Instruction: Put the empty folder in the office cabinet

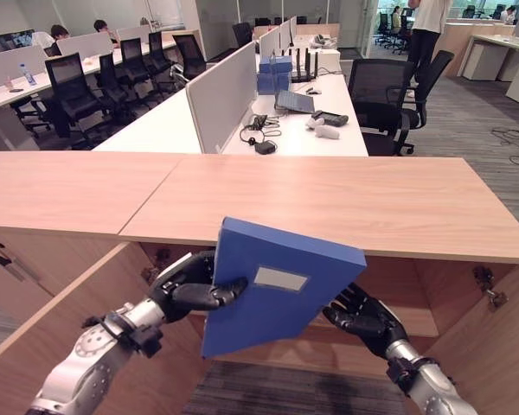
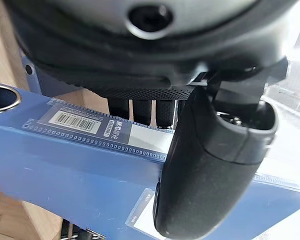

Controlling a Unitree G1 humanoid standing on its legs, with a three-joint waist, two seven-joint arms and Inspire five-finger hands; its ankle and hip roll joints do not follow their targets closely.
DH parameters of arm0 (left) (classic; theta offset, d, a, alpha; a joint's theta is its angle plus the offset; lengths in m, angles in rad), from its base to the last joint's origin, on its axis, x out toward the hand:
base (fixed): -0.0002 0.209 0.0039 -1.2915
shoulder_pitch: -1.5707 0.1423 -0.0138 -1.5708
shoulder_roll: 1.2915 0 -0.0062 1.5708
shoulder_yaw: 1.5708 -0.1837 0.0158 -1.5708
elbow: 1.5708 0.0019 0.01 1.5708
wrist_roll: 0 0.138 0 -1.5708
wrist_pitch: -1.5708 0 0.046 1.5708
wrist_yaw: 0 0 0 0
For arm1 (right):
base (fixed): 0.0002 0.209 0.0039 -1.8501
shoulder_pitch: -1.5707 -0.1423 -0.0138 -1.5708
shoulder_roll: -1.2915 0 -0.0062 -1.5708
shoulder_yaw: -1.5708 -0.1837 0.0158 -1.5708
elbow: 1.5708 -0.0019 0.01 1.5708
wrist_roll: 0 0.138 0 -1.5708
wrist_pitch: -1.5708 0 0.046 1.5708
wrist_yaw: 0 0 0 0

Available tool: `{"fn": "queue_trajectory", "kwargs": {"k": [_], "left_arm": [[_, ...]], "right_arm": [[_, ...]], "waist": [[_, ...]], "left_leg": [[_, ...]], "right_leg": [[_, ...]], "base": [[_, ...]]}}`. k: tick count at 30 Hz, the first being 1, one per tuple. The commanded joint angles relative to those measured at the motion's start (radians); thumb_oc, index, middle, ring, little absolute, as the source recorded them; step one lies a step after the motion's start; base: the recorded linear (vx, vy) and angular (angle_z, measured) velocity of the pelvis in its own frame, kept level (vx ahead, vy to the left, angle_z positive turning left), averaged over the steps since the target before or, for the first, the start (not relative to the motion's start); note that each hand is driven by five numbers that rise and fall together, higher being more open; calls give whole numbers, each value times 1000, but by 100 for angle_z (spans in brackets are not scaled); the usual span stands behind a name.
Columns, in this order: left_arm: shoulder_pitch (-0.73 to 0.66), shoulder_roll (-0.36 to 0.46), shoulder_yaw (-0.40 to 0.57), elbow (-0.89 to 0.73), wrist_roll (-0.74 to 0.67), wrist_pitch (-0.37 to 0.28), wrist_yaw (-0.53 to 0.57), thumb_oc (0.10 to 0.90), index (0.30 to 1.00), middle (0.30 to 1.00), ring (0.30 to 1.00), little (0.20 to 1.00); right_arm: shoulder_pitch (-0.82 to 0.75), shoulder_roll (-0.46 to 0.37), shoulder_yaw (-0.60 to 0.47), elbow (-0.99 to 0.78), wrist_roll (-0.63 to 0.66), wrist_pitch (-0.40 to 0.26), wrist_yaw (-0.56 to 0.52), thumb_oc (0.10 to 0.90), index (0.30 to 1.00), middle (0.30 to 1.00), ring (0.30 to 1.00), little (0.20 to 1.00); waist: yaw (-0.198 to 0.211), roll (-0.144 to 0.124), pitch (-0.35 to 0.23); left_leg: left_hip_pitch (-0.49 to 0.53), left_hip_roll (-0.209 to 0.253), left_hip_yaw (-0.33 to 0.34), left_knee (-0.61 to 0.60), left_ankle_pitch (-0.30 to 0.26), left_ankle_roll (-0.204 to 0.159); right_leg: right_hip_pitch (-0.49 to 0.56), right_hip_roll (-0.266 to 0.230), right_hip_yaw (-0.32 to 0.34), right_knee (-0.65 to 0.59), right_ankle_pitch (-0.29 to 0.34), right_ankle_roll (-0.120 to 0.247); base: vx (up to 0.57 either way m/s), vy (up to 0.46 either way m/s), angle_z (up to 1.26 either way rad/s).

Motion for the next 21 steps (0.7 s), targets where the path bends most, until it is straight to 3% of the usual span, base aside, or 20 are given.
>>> {"fn": "queue_trajectory", "kwargs": {"k": [1, 9, 21], "left_arm": [[-200, -13, 109, -50, -109, -122, -24, 400, 300, 300, 300, 300], [-207, -70, 154, -44, -130, -139, -13, 400, 300, 300, 300, 300], [-196, -140, 179, -34, -123, -147, -10, 400, 300, 300, 300, 300]], "right_arm": [[-156, -13, -10, -117, 18, -70, 50, 800, 900, 900, 900, 900], [-154, 7, -11, -114, 38, -61, 73, 800, 900, 900, 900, 900], [-179, -1, -22, -265, 101, -58, 118, 800, 900, 900, 900, 900]], "waist": [[-15, -15, 1], [-15, -16, -2], [-13, -20, -1]], "left_leg": [[-24, -27, -28, -1, -16, 16], [-24, -24, -28, -1, -17, 17], [-26, -23, -28, -1, -19, 19]], "right_leg": [[119, -24, 28, 19, -163, 59], [119, -22, 27, 20, -165, 55], [115, -19, 26, 21, -166, 52]], "base": [[0, 0, 0], [0, 0, 0], [0, 0, 0]]}}
